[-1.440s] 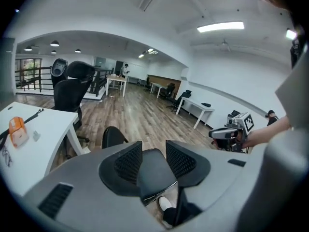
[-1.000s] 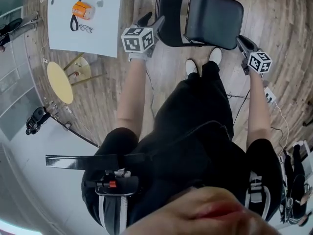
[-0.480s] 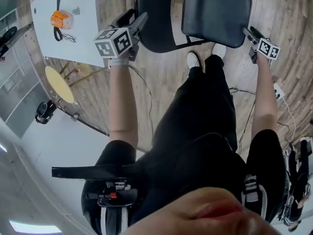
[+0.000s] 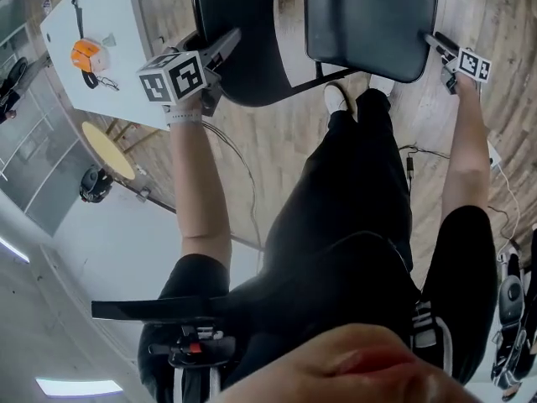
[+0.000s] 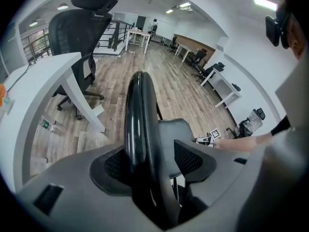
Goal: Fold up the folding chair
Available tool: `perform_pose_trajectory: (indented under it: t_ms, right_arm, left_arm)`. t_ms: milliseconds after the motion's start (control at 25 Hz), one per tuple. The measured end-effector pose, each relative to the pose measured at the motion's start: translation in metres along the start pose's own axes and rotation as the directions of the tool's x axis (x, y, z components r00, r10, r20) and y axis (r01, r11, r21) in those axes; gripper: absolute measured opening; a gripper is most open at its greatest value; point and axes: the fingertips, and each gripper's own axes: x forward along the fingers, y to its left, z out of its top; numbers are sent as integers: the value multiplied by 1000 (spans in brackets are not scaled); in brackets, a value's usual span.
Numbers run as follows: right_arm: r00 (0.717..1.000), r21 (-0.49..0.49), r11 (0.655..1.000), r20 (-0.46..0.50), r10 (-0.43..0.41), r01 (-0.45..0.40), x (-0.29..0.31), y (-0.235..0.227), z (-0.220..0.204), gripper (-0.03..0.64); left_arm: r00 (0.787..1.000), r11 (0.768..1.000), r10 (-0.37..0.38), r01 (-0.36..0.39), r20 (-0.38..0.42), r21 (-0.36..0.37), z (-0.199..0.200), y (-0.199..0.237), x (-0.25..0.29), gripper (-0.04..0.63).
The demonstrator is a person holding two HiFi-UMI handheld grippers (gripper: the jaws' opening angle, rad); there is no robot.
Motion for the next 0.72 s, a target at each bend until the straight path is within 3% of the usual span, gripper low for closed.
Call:
perform_pose_trajectory:
  t_ms: [280, 440, 720]
  right_arm:
    - [993, 61, 992, -32, 116, -114, 23, -16, 3, 311]
    - [984, 98, 981, -37, 172, -167, 30, -20, 2, 310]
    - [955, 203, 934, 21, 296, -294, 34, -6, 3, 282]
  left_arm:
    - [984, 997, 50, -39, -169, 68, -15, 3, 22, 244]
    - [983, 999, 25, -20, -179, 33, -17, 6, 23, 152]
    - [981, 999, -31, 26, -191, -29, -16, -1, 22, 101]
